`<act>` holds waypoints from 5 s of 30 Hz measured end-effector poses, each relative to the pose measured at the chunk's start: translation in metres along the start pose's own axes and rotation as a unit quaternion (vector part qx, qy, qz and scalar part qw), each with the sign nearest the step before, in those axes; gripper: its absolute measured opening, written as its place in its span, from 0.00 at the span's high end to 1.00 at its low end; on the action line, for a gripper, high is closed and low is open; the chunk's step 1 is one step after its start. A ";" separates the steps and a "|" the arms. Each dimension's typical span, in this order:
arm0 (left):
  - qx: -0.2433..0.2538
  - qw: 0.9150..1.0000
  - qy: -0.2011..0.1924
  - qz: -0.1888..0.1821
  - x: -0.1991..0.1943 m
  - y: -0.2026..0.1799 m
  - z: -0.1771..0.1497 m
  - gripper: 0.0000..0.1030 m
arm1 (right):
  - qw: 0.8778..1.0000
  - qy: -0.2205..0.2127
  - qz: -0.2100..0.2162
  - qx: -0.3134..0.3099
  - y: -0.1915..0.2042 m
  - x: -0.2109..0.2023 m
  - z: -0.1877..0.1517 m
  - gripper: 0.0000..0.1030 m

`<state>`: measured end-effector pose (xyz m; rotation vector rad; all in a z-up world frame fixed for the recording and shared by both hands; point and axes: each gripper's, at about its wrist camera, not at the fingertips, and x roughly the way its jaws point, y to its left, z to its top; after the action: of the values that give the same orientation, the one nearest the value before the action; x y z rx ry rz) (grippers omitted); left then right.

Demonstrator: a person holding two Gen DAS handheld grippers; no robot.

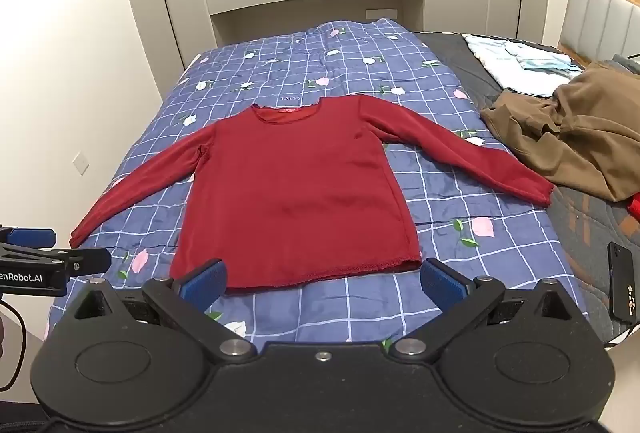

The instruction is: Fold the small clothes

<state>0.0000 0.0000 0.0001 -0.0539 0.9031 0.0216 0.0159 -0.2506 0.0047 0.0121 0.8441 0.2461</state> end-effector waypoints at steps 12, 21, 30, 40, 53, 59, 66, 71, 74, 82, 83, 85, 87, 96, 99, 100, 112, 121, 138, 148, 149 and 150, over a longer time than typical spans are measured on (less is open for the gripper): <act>0.002 1.000 -0.002 -0.004 0.000 0.003 -0.002 0.01 | 1.000 0.000 0.000 0.000 0.001 0.001 0.000 0.00; 0.003 1.000 -0.002 -0.003 0.000 0.002 -0.003 0.01 | 1.000 0.000 0.001 0.001 0.001 0.001 0.000 0.00; 0.003 1.000 0.000 -0.002 0.001 0.000 -0.001 0.01 | 1.000 -0.001 0.001 0.001 0.001 0.001 0.000 0.00; 0.003 1.000 0.001 -0.001 0.001 0.000 -0.001 0.01 | 1.000 0.000 0.001 0.001 0.001 0.001 0.000 0.00; 0.002 1.000 0.001 -0.001 0.001 -0.001 -0.001 0.01 | 1.000 0.000 0.001 0.001 -0.004 -0.001 -0.001 0.00; 0.002 1.000 0.002 -0.001 0.002 -0.001 -0.003 0.01 | 1.000 0.000 0.001 0.001 0.001 0.001 0.001 0.00; 0.002 1.000 0.003 -0.001 0.002 -0.001 -0.003 0.01 | 1.000 0.000 0.002 0.000 0.000 0.001 0.000 0.00; 0.003 1.000 0.004 -0.002 0.004 -0.002 -0.004 0.01 | 1.000 0.000 0.001 0.001 0.001 0.002 0.000 0.00; 0.003 1.000 0.006 -0.003 0.006 -0.003 -0.004 0.01 | 1.000 0.001 0.001 0.001 -0.001 0.004 0.000 0.00; 0.002 1.000 0.012 -0.006 0.010 0.000 0.000 0.01 | 1.000 0.003 0.001 0.001 -0.001 0.005 -0.002 0.00; 0.002 1.000 0.014 -0.006 0.011 0.000 0.001 0.01 | 1.000 0.004 0.001 0.001 -0.003 0.004 -0.003 0.00; 0.002 1.000 0.016 -0.008 0.012 0.000 0.001 0.01 | 1.000 0.006 0.000 0.003 -0.005 0.007 -0.002 0.00; 0.001 1.000 0.019 -0.008 0.014 0.001 0.001 0.01 | 1.000 0.008 0.000 0.004 -0.005 0.008 -0.002 0.00; 0.001 0.999 0.043 -0.004 0.025 0.000 0.002 0.01 | 0.999 0.035 -0.025 0.014 -0.009 0.021 0.001 0.00; -0.011 0.998 0.058 0.005 0.038 0.001 0.007 0.01 | 0.997 0.057 -0.039 0.028 -0.011 0.034 0.012 0.00; -0.020 0.998 0.061 0.006 0.043 0.002 0.010 0.01 | 0.997 0.062 -0.044 0.029 -0.012 0.038 0.017 0.00; -0.026 0.998 0.043 0.039 0.115 -0.034 0.101 0.01 | 0.994 0.058 -0.067 0.062 -0.055 0.105 0.089 0.00; -0.036 0.996 0.045 0.070 0.218 -0.087 0.177 0.01 | 0.992 0.063 -0.052 0.092 -0.140 0.199 0.130 0.00; 0.043 0.995 0.016 0.085 0.416 -0.172 0.260 0.00 | 0.920 -0.044 -0.055 0.385 -0.288 0.301 0.060 0.00; 0.086 0.995 0.007 0.057 0.490 -0.179 0.271 0.00 | 0.819 -0.115 -0.092 0.555 -0.332 0.317 0.029 0.13; 0.090 0.994 0.010 0.059 0.494 -0.179 0.268 0.00 | 0.809 -0.118 -0.097 0.567 -0.334 0.317 0.028 0.16; 0.094 0.994 0.014 0.060 0.499 -0.180 0.266 0.00 | 0.801 -0.123 -0.102 0.577 -0.336 0.317 0.028 0.19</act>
<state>0.5253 -0.1665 -0.2204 0.1760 0.9329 0.0486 0.3093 -0.5048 -0.2472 1.0777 0.6157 -0.5040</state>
